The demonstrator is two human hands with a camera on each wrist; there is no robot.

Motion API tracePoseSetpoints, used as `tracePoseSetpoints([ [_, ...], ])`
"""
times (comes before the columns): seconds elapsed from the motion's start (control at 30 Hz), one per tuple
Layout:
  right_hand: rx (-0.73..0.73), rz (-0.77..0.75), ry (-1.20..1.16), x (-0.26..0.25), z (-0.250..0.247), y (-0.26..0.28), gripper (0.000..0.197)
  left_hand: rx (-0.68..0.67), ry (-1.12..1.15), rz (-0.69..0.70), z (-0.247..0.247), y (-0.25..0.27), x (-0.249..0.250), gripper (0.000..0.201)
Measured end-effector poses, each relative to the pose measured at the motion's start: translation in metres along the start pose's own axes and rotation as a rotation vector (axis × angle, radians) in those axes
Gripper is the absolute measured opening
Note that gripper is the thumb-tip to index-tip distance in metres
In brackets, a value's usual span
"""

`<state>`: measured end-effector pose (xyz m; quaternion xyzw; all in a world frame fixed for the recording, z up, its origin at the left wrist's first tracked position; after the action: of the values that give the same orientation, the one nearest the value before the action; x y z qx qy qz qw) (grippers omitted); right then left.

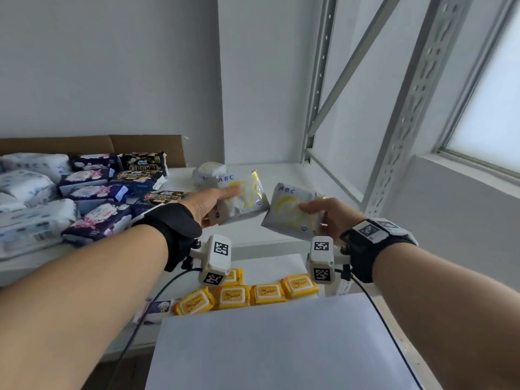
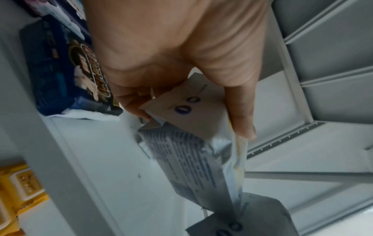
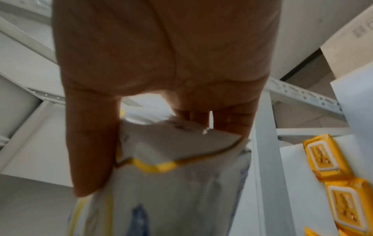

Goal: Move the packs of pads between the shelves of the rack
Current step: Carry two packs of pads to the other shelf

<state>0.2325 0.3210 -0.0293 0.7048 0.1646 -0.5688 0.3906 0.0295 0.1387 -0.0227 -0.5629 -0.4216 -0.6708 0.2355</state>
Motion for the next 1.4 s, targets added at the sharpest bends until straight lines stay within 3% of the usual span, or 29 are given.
tracePoseSetpoints([
  [0.17, 0.08, 0.012, 0.111, 0.018, -0.055, 0.018, 0.046, -0.082, -0.01, -0.006, 0.045, 0.019, -0.016, 0.044],
  [0.33, 0.159, 0.063, 0.153, 0.063, -0.126, 0.038, 0.026, -0.221, -0.122, -0.059, 0.122, 0.032, -0.059, 0.039],
  [0.47, 0.257, 0.142, 0.28, 0.099, -0.205, 0.041, 0.034, -0.285, -0.262, -0.092, 0.2, 0.034, -0.096, 0.033],
  [0.57, 0.326, 0.221, 0.436, 0.121, -0.27, 0.032, 0.042, -0.33, -0.38, -0.096, 0.265, 0.024, -0.122, 0.04],
  [0.73, 0.356, 0.305, 0.667, 0.165, -0.364, 0.0, 0.038, -0.317, -0.524, -0.102, 0.367, -0.011, -0.175, 0.062],
  [0.8, 0.342, 0.31, 0.703, 0.184, -0.389, -0.019, 0.04, -0.3, -0.601, -0.098, 0.4, -0.029, -0.198, 0.06],
  [1.0, 0.155, 0.321, 0.785, 0.252, -0.413, -0.092, 0.074, -0.259, -0.727, -0.086, 0.474, -0.076, -0.266, 0.059],
  [1.13, 0.07, 0.323, 0.87, 0.299, -0.411, -0.129, 0.073, -0.25, -0.732, -0.053, 0.508, -0.1, -0.306, 0.062],
  [1.27, 0.091, 0.318, 0.876, 0.329, -0.412, -0.151, 0.063, -0.295, -0.726, -0.052, 0.532, -0.113, -0.34, 0.065],
  [1.4, 0.111, 0.293, 0.852, 0.347, -0.406, -0.162, 0.055, -0.345, -0.786, -0.016, 0.543, -0.116, -0.36, 0.055],
])
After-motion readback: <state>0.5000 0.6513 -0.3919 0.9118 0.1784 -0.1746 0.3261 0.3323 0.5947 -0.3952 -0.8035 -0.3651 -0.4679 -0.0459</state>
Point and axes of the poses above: each hand's wrist, its own y-axis away from the middle knuckle, its own z-axis out of the palm, x = y × z, the point moved 8 cm from there along -y, towards the middle knuckle, and after that the axes turned 5 degrees about y, right-handed, at the moved point
